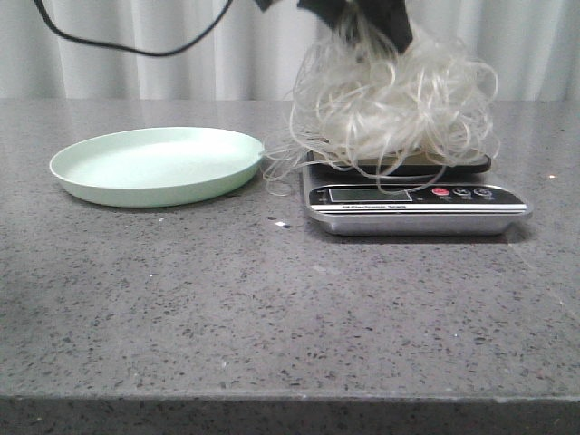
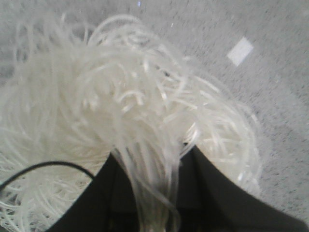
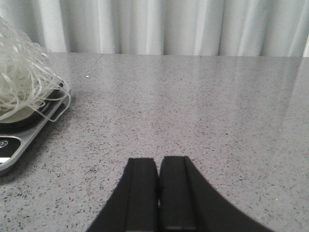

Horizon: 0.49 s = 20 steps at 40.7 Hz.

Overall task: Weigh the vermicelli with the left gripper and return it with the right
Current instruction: 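Lift the vermicelli with the left gripper and carry it onto the scale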

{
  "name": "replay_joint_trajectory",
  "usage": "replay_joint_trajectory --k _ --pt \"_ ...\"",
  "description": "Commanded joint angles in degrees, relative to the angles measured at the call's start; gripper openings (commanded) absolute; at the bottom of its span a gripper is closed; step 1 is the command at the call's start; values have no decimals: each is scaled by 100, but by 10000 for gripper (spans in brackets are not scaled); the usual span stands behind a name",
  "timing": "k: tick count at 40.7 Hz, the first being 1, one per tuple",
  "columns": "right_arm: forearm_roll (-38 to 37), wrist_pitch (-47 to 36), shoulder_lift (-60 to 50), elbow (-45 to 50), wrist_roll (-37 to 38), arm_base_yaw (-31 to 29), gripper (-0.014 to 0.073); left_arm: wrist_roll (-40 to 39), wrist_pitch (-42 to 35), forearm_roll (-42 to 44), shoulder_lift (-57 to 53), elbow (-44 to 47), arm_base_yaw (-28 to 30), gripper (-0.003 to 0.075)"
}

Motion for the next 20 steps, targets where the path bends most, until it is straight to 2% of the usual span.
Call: replay_joint_trajectory --k 1,13,15,20 --pt "-86 -452 -90 -44 -63 -35 150 -13 -33 -167 -229 -197 -29 137" --pt "-86 -458 -90 -44 -63 -35 150 -13 217 -154 -195 -221 -29 151" --pt "-86 -463 -90 -44 -63 -35 150 -13 229 -154 -195 -246 -29 187" --pt "-86 -463 -90 -44 -63 -35 150 -13 239 -154 -207 -298 -29 334"
